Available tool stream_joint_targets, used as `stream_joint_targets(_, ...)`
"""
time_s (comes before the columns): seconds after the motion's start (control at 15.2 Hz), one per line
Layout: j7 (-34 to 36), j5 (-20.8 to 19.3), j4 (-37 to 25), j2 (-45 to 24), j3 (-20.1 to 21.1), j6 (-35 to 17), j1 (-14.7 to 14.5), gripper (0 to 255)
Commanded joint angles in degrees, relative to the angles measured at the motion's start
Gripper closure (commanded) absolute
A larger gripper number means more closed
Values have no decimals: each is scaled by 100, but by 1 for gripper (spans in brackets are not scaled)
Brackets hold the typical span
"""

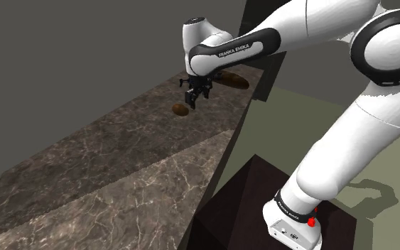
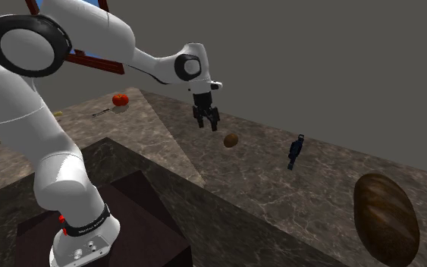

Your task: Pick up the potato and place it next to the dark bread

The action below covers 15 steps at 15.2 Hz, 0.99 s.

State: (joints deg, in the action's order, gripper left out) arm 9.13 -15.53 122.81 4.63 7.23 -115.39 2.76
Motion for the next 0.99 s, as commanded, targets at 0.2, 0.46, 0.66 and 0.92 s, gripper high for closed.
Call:
stream_joint_targets(0.2, 270, -394, -855, -1149, 34, -288, -27, 0)
stream_joint_targets(0.46, 416, -683, -1653, -2040, -2, -381, -98, 0)
stream_joint_targets(0.66, 472, -840, -2240, -2622, -47, -384, -166, 0)
stream_joint_targets(0.92, 510, -902, -2131, -2752, -91, -629, -130, 0)
